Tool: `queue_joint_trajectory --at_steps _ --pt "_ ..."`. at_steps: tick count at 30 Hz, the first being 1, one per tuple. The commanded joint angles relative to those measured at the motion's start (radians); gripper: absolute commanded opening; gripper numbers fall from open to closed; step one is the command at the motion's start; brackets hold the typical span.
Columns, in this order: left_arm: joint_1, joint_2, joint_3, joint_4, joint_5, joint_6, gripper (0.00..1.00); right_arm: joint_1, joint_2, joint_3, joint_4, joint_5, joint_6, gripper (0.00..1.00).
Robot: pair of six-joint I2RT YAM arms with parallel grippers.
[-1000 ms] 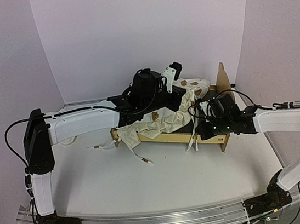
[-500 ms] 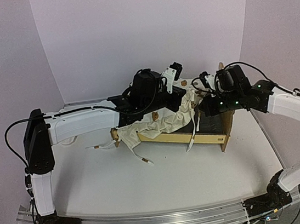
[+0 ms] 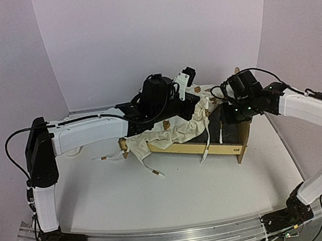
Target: Set up the pet bed
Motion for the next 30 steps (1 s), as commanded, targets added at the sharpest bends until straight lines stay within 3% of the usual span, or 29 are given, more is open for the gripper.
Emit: queue_joint_trajectory --at_steps 1,30 --pt "0.007 -0.068 0.024 0.034 0.009 -0.006 0.0 -0.018 0.019 0.008 -0.026 0.003 0.035 0.0" --pt "0.006 -0.05 0.022 0.031 0.032 -0.017 0.0 -0.067 0.148 -0.046 -0.048 -0.068 0.089 0.0"
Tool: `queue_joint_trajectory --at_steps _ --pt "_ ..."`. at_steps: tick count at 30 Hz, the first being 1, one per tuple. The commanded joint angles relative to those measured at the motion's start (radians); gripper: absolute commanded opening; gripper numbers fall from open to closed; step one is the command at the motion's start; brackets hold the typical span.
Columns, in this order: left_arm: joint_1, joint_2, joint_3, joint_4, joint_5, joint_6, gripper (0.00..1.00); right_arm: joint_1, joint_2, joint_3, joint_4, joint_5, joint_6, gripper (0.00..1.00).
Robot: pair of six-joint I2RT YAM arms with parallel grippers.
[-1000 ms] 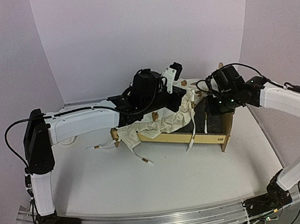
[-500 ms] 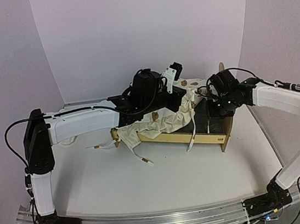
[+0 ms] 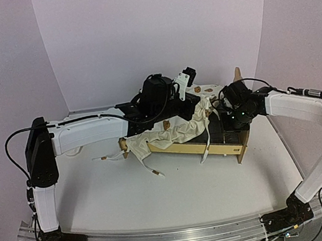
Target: Set up the pet bed
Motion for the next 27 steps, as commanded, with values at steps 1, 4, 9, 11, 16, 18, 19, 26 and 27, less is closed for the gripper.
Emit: queue_joint_trajectory --at_steps 1,4,9,11,16,18,19,26,27 --pt "0.006 -0.047 0.02 0.031 0.021 -0.019 0.0 -0.005 -0.001 -0.037 -0.009 -0.021 0.025 0.0" --pt "0.006 -0.038 0.015 0.03 0.027 -0.028 0.0 -0.005 -0.001 -0.06 -0.008 -0.021 0.03 0.0" --pt "0.004 -0.02 0.012 0.025 0.065 -0.039 0.0 -0.005 0.008 -0.088 -0.009 -0.027 0.033 0.0" --pt "0.004 -0.017 0.011 0.021 0.068 -0.04 0.0 -0.006 0.006 -0.093 -0.01 -0.029 0.036 0.02" --pt "0.004 -0.017 0.015 0.008 0.067 -0.04 0.0 -0.005 -0.024 -0.07 -0.038 -0.061 0.038 0.16" --pt "0.004 -0.017 0.021 0.001 0.067 -0.037 0.0 -0.004 -0.039 -0.047 -0.066 -0.079 0.032 0.24" --pt "0.004 -0.017 0.024 -0.003 0.067 -0.036 0.0 -0.004 -0.046 -0.035 -0.08 -0.095 0.028 0.28" --pt "0.004 -0.019 0.048 -0.028 0.057 -0.022 0.0 0.003 -0.13 0.023 -0.165 -0.191 0.012 0.56" --pt "0.004 -0.021 0.05 -0.032 0.051 -0.018 0.0 0.005 -0.146 0.021 -0.168 -0.199 0.011 0.57"
